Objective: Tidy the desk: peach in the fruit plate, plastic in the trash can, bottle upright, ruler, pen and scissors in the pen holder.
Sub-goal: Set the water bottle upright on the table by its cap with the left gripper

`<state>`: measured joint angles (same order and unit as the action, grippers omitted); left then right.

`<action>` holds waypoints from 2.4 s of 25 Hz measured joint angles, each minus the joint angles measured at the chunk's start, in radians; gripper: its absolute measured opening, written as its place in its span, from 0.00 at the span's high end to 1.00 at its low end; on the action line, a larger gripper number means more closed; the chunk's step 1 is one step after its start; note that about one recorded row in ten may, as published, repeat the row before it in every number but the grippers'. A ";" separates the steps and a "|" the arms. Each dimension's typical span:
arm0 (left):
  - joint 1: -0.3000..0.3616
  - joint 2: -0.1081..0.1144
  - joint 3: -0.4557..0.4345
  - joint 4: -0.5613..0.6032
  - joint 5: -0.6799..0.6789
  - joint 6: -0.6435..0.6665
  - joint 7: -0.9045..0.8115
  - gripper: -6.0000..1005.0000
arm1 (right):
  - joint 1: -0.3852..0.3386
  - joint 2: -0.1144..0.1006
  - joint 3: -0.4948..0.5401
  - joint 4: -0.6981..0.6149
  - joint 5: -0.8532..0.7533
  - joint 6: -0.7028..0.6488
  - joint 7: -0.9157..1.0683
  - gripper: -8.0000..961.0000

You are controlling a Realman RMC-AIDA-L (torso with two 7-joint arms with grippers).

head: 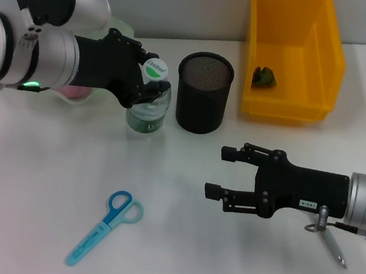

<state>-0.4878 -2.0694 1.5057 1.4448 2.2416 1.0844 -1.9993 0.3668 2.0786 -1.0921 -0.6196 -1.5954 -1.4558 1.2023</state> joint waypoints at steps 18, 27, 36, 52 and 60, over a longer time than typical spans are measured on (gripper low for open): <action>-0.067 0.002 -0.105 -0.063 -0.006 0.091 -0.066 0.52 | 0.001 0.000 0.001 0.011 0.000 0.001 0.000 0.12; -0.102 0.002 -0.139 -0.121 -0.008 0.100 -0.066 0.52 | 0.001 0.000 0.000 0.011 0.000 0.001 0.000 0.12; -0.103 0.003 -0.158 -0.126 -0.004 0.104 -0.070 0.52 | 0.003 0.000 0.000 0.011 0.000 0.000 0.000 0.12; -0.147 0.004 -0.176 -0.174 0.005 0.121 -0.078 0.51 | 0.004 0.000 0.000 0.011 0.000 0.000 0.000 0.12; -0.153 0.005 -0.181 -0.177 0.001 0.123 -0.073 0.38 | 0.004 0.000 0.000 0.011 0.000 0.000 -0.001 0.12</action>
<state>-0.6408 -2.0646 1.3248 1.2683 2.2430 1.2073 -2.0721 0.3712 2.0785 -1.0921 -0.6090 -1.5953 -1.4557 1.2016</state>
